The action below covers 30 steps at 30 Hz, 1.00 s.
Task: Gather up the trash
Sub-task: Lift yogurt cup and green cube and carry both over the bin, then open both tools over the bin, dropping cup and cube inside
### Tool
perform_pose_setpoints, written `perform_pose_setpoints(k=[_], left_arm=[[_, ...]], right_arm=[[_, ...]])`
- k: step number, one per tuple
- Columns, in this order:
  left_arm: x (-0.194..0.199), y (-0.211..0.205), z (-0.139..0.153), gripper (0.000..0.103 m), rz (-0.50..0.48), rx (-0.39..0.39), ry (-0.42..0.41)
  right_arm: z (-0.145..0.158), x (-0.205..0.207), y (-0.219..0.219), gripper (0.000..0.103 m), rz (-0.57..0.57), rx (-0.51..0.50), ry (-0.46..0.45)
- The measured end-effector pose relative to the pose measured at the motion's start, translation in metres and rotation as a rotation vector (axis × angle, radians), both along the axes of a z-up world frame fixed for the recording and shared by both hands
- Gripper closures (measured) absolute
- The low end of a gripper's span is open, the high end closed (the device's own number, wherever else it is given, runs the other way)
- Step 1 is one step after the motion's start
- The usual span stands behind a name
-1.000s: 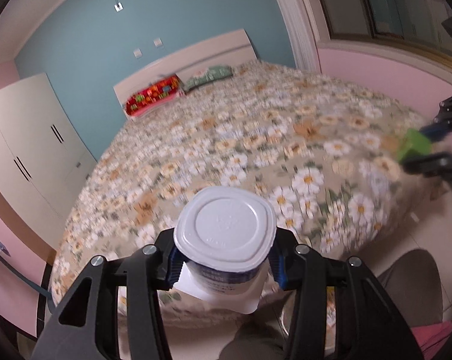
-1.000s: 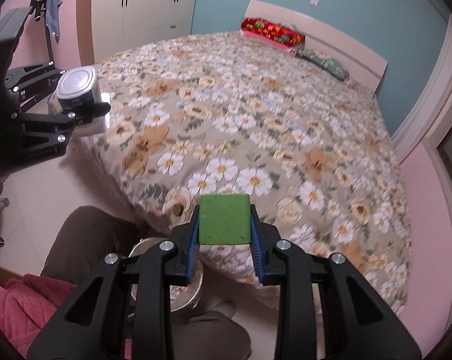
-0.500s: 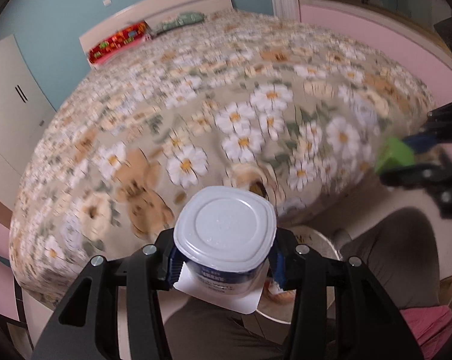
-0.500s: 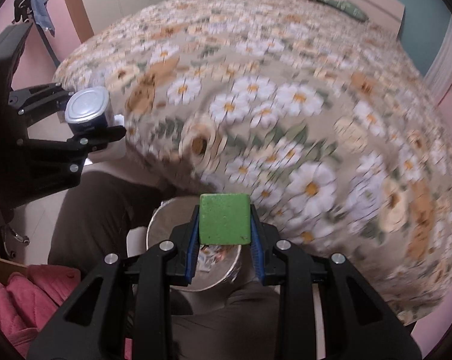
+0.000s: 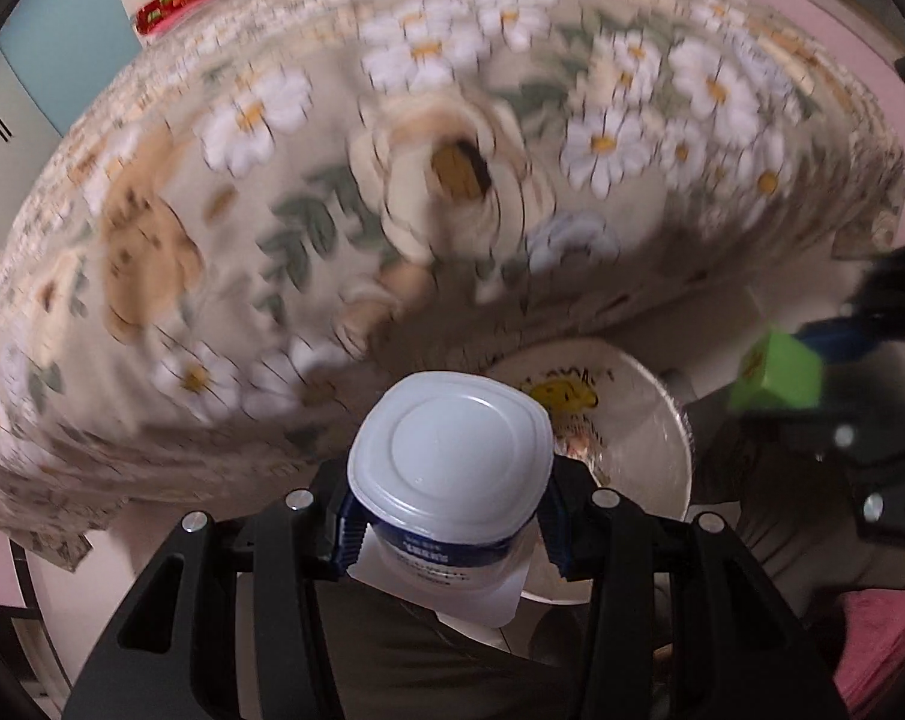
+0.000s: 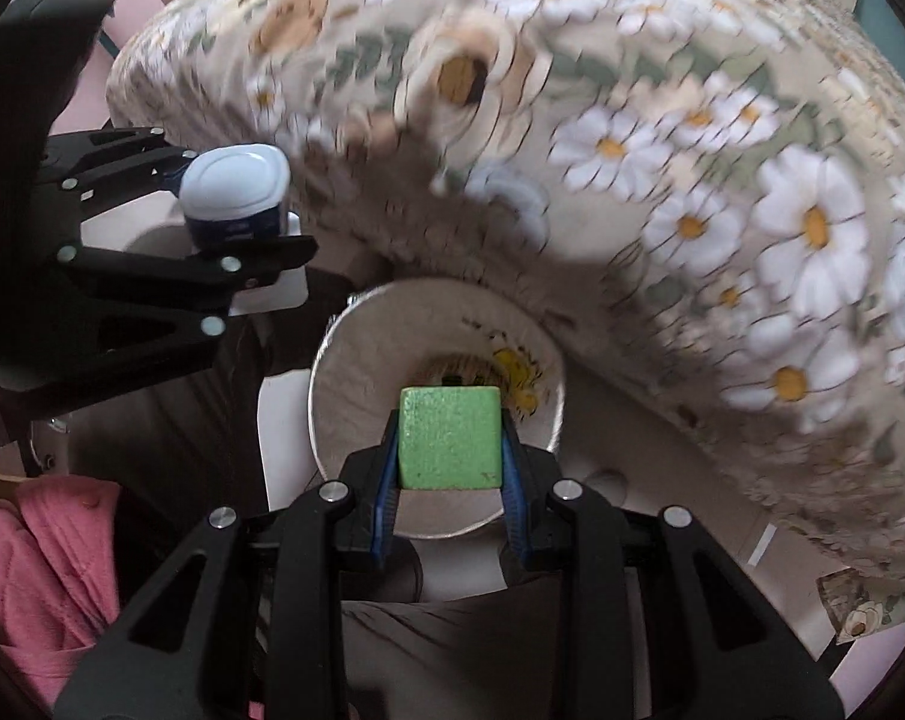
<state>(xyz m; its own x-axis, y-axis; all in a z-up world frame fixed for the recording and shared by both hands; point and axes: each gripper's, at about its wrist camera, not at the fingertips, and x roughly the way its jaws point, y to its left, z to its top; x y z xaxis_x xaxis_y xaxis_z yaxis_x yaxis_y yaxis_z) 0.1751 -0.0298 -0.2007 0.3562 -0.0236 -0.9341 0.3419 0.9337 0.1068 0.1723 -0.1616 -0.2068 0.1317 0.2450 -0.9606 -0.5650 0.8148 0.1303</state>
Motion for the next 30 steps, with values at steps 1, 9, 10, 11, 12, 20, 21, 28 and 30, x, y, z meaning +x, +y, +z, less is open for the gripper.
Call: perform_pose_setpoints(k=[1, 9, 10, 11, 12, 20, 21, 28, 30], left_arm=[[0.000, 0.000, -0.008, 0.054, 0.012, 0.001, 0.020], [-0.003, -0.004, -0.062, 0.054, 0.047, 0.020, 0.130], [-0.004, -0.005, -0.068, 0.054, 0.050, 0.019, 0.142], [-0.004, -0.006, -0.073, 0.054, 0.052, 0.018, 0.153], [-0.001, -0.007, -0.077, 0.054, 0.053, 0.018, 0.161], [0.006, -0.016, -0.113, 0.054, 0.069, 0.026, 0.218], [0.007, -0.016, -0.117, 0.054, 0.077, 0.028, 0.220], [0.011, -0.012, -0.144, 0.053, 0.109, 0.026, 0.253], [0.012, -0.010, -0.150, 0.053, 0.117, 0.018, 0.268]], right_arm=[[-0.007, 0.000, 0.000, 0.072, -0.008, -0.003, 0.007], [-0.061, 0.002, 0.001, 0.072, -0.067, -0.001, 0.099], [-0.067, 0.002, 0.002, 0.072, -0.065, -0.012, 0.104], [-0.074, 0.002, 0.004, 0.072, -0.061, -0.029, 0.107], [-0.082, 0.001, 0.007, 0.072, -0.057, -0.049, 0.110], [-0.130, 0.012, 0.020, 0.072, -0.103, -0.104, 0.174], [-0.136, 0.013, 0.020, 0.072, -0.107, -0.114, 0.179], [-0.166, 0.020, 0.022, 0.072, -0.150, -0.150, 0.247], [-0.173, 0.018, 0.023, 0.072, -0.161, -0.164, 0.261]])
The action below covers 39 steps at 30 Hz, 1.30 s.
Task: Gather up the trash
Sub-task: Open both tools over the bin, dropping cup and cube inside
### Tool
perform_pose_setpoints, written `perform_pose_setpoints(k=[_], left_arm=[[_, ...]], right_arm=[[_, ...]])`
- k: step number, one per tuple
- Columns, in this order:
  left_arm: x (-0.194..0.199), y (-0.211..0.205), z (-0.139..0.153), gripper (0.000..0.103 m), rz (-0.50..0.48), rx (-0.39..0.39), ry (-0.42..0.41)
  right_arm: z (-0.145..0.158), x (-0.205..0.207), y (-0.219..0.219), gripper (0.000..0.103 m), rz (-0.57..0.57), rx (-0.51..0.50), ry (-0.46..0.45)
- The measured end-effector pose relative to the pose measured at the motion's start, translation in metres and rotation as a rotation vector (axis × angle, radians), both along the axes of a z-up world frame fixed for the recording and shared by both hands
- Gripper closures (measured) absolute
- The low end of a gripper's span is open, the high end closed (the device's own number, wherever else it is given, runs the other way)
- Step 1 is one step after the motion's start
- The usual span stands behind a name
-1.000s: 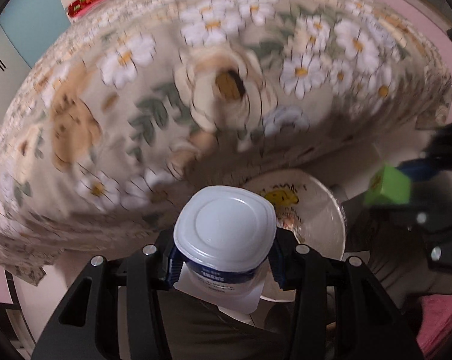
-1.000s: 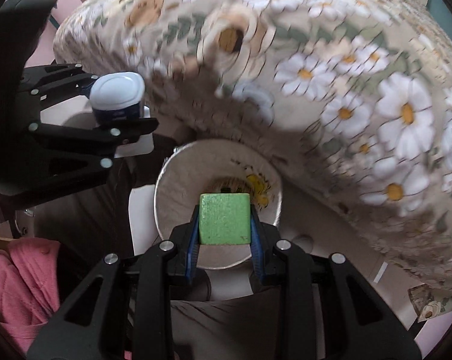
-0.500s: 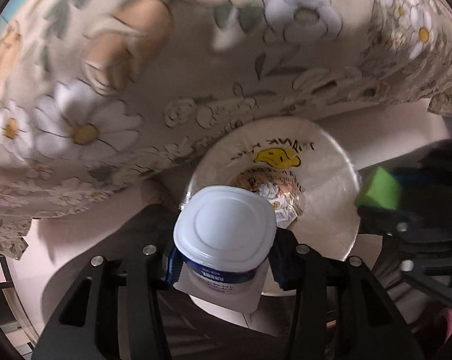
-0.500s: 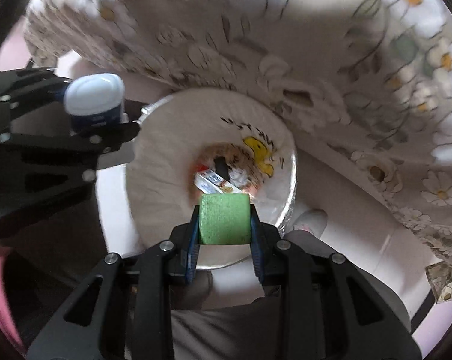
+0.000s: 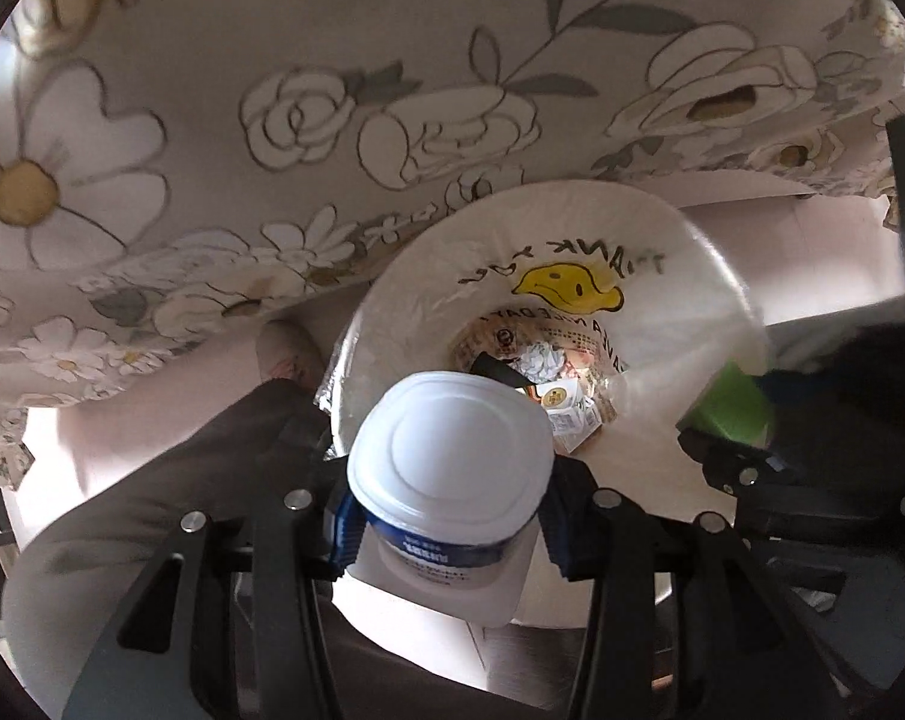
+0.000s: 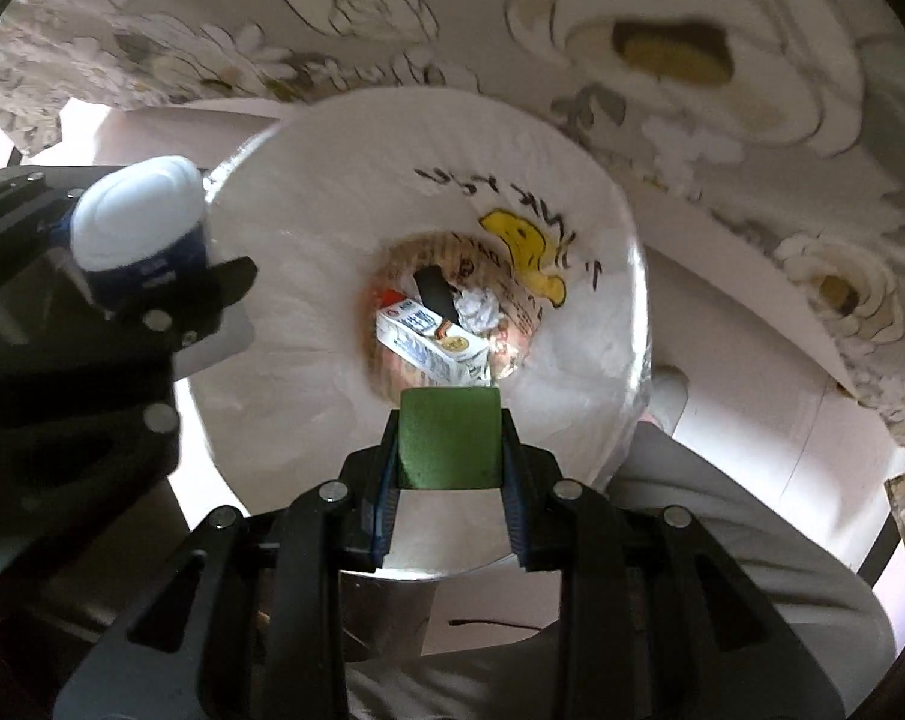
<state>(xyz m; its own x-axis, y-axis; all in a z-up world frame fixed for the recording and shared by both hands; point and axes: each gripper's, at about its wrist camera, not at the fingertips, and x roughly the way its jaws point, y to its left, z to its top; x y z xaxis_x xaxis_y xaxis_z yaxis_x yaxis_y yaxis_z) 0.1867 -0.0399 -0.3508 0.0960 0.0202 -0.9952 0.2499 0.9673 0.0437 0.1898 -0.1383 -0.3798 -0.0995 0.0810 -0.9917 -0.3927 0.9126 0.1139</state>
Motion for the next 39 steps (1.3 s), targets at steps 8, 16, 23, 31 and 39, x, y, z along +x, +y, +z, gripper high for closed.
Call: perform_pose_setpoints(k=[8, 16, 23, 31, 39], left_arm=[[0.003, 0.003, -0.012, 0.051, 0.016, -0.004, 0.027], [0.003, 0.006, -0.002, 0.041, 0.031, 0.001, 0.000], [-0.003, 0.009, 0.020, 0.041, 0.040, -0.019, -0.043], [-0.015, 0.011, 0.080, 0.041, 0.012, -0.008, -0.178], [-0.039, 0.014, 0.159, 0.029, -0.019, -0.041, -0.369]], right_arm=[[-0.021, -0.001, 0.006, 0.069, -0.017, -0.004, 0.014], [-0.023, -0.001, 0.002, 0.062, -0.038, 0.008, 0.002], [-0.002, -0.005, -0.004, 0.062, -0.057, 0.037, -0.031], [0.064, -0.017, -0.014, 0.062, -0.037, 0.057, -0.148], [0.150, -0.031, -0.030, 0.050, -0.065, 0.101, -0.324]])
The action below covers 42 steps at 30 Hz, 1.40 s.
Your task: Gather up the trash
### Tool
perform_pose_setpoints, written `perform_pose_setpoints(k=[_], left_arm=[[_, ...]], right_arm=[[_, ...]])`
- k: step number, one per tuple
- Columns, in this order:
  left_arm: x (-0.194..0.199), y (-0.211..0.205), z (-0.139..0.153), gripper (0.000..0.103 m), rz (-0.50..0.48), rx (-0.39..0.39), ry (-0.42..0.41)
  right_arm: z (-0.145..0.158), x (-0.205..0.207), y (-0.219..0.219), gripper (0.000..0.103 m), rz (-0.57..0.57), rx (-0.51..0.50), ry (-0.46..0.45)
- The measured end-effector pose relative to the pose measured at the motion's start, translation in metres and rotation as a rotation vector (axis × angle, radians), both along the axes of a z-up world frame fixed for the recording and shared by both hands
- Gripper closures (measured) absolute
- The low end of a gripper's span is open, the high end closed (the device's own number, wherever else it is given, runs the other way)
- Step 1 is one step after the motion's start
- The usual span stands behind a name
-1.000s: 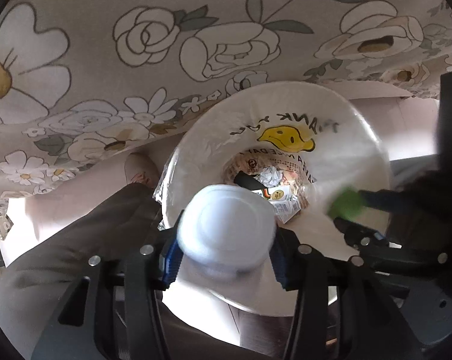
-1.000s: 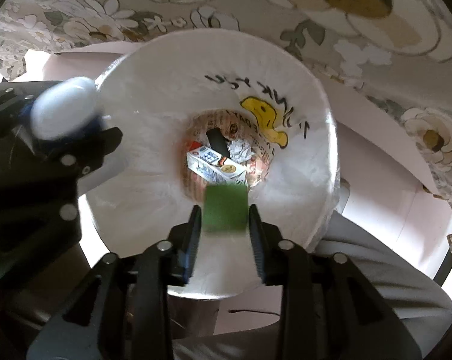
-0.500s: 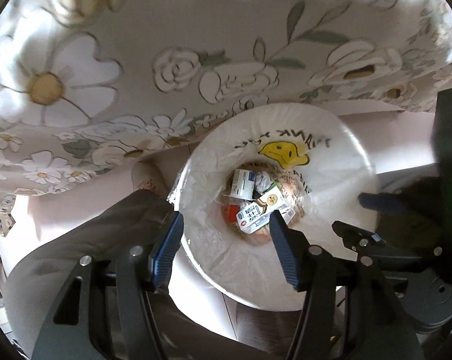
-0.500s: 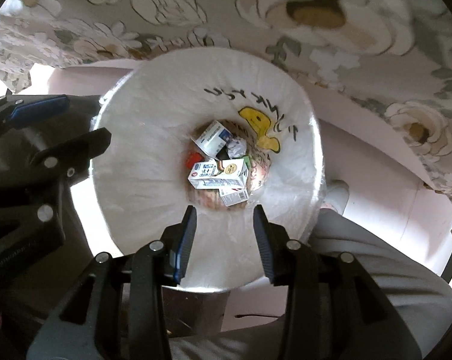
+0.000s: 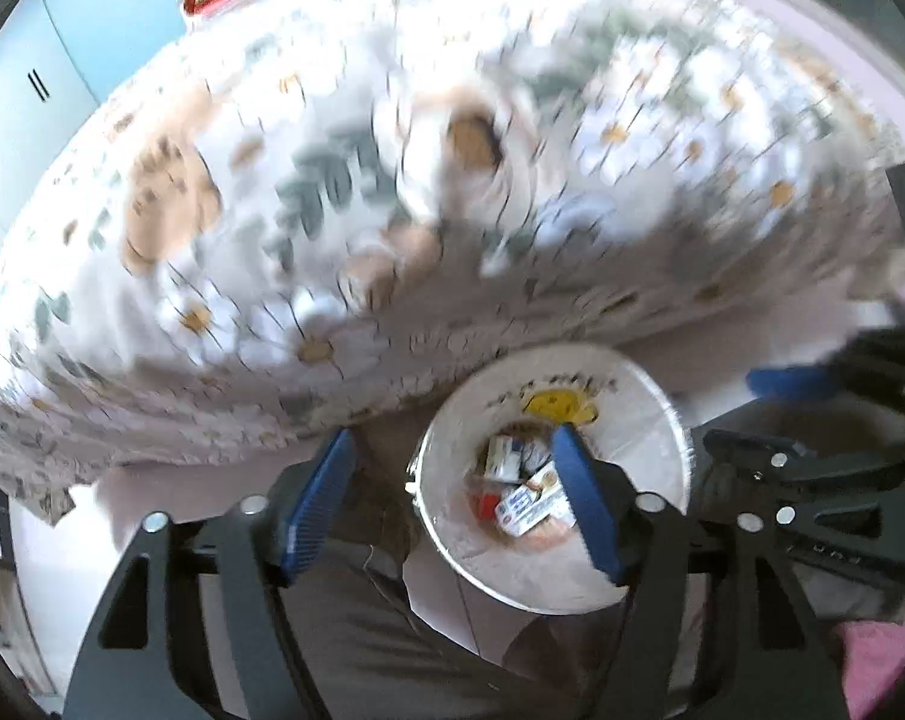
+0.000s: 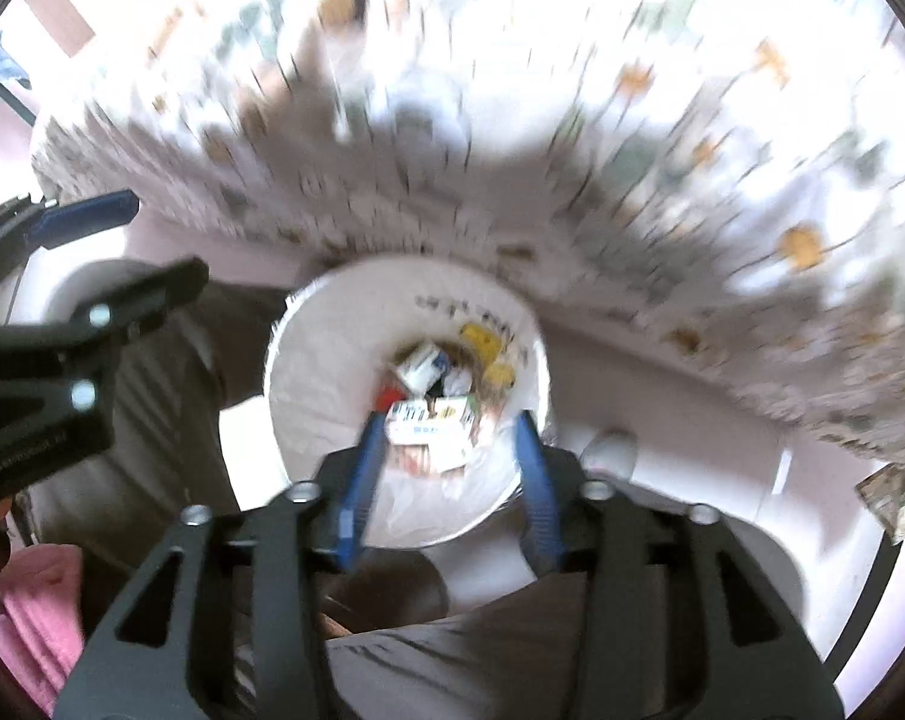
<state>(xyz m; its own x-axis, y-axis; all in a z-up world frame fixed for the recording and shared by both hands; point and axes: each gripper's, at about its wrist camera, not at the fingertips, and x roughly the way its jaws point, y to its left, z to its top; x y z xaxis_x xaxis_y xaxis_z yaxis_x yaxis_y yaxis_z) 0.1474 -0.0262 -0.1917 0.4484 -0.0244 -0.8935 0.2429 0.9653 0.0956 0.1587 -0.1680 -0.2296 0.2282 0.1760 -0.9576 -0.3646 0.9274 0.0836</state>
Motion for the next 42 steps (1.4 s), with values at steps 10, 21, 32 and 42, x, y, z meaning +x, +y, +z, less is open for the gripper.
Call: perform_pose_setpoints(k=[10, 21, 32, 42], left_arm=[[-0.038, 0.006, 0.070, 0.024, -0.005, -0.009, -0.168], [-0.090, 0.011, 0.139, 0.012, 0.011, -0.045, -0.334], [-0.121, 0.011, 0.158, 0.010, 0.006, -0.030, -0.380], [-0.136, 0.009, 0.157, 0.010, 0.025, -0.040, -0.387]], right_arm=[[0.077, -0.033, -0.010, 0.040, -0.020, 0.039, -0.172], [0.152, -0.094, -0.002, 0.026, 0.023, 0.056, -0.389], [0.181, -0.142, 0.007, 0.022, -0.053, -0.037, -0.571], [0.198, -0.170, 0.001, 0.022, -0.147, -0.078, -0.698]])
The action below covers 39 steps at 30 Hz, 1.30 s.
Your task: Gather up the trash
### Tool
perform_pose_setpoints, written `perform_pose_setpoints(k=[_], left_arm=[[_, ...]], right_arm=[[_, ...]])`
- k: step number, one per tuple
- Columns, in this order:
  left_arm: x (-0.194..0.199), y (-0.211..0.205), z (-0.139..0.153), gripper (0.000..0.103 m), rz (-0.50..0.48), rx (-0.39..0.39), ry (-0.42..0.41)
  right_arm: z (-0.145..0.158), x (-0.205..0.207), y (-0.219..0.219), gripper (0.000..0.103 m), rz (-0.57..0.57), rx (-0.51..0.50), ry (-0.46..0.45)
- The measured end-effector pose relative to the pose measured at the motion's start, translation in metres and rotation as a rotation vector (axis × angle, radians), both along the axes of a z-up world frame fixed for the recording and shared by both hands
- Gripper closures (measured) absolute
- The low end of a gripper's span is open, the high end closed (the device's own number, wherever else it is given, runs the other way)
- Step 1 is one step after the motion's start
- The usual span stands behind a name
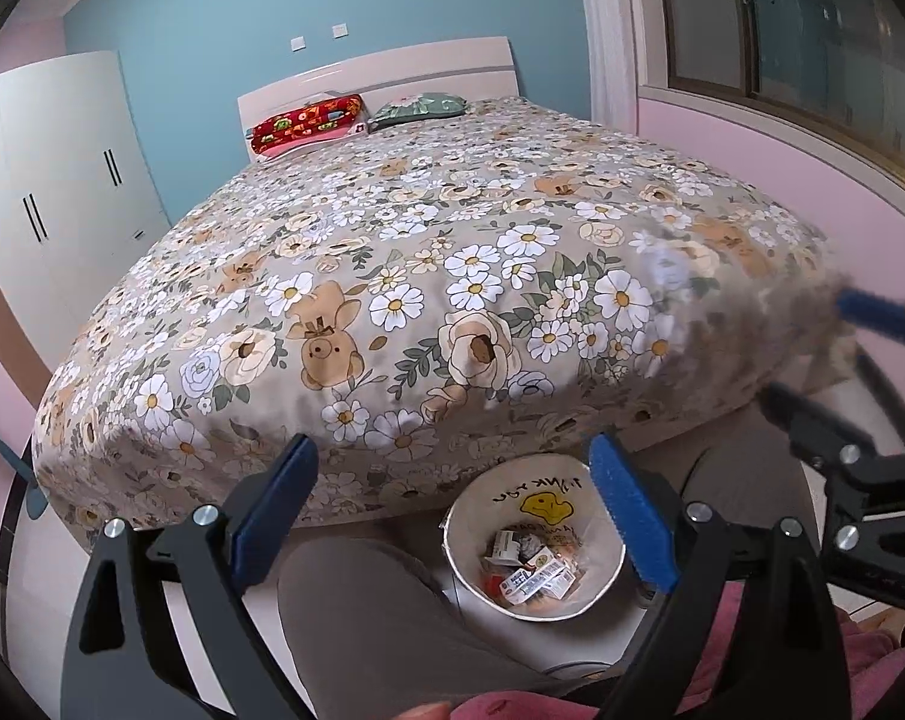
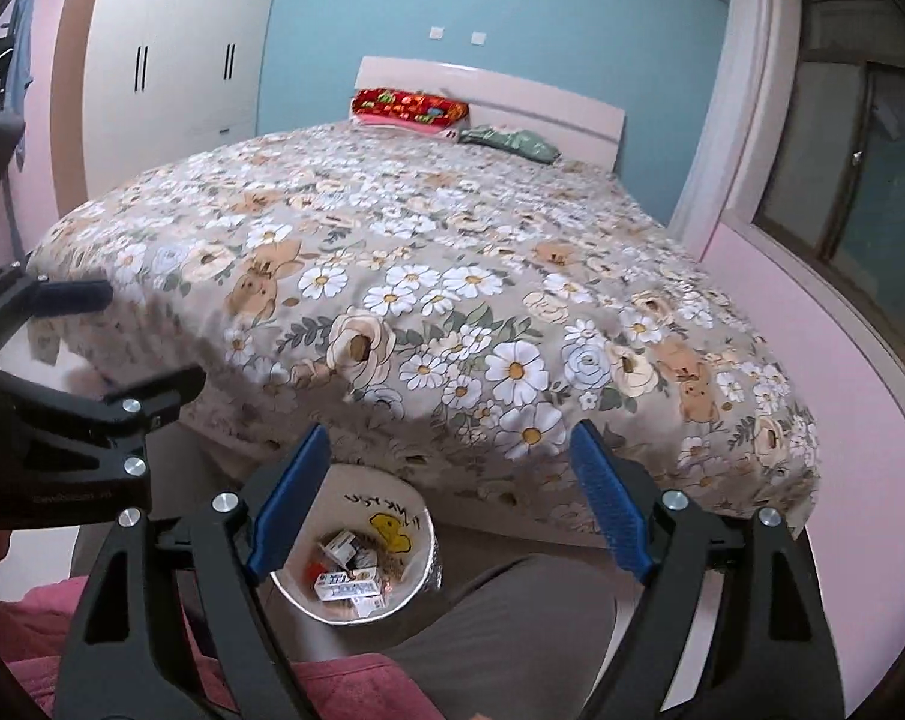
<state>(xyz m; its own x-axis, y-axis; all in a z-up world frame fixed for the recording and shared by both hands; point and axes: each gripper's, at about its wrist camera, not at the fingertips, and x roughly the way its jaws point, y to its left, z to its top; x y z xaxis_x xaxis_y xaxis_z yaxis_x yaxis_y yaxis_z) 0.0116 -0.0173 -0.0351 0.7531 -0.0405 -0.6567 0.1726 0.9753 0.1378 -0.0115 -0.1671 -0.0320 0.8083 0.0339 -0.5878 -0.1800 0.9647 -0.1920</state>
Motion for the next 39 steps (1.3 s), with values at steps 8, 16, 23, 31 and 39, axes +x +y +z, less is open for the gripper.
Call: perform_pose_setpoints(k=[8, 16, 23, 31, 39], left_arm=[[-0.011, -0.010, 0.005, 0.010, -0.009, 0.047, -0.050], [-0.013, -0.012, 0.007, 0.010, -0.001, 0.050, -0.054], [-0.013, -0.009, 0.008, 0.010, 0.016, 0.048, -0.059], [-0.013, -0.008, 0.009, 0.010, 0.023, 0.047, -0.059], [-0.012, -0.006, 0.008, 0.010, 0.022, 0.040, -0.052]], right_arm=[[-0.003, 0.000, -0.004, 0.022, -0.009, 0.039, 0.028], [-0.005, -0.001, -0.007, 0.022, -0.018, 0.051, 0.035], [-0.005, 0.000, -0.009, 0.022, -0.029, 0.060, 0.037], [-0.005, 0.000, -0.009, 0.022, -0.027, 0.060, 0.038], [-0.007, 0.000, -0.008, 0.022, -0.017, 0.060, 0.041]])
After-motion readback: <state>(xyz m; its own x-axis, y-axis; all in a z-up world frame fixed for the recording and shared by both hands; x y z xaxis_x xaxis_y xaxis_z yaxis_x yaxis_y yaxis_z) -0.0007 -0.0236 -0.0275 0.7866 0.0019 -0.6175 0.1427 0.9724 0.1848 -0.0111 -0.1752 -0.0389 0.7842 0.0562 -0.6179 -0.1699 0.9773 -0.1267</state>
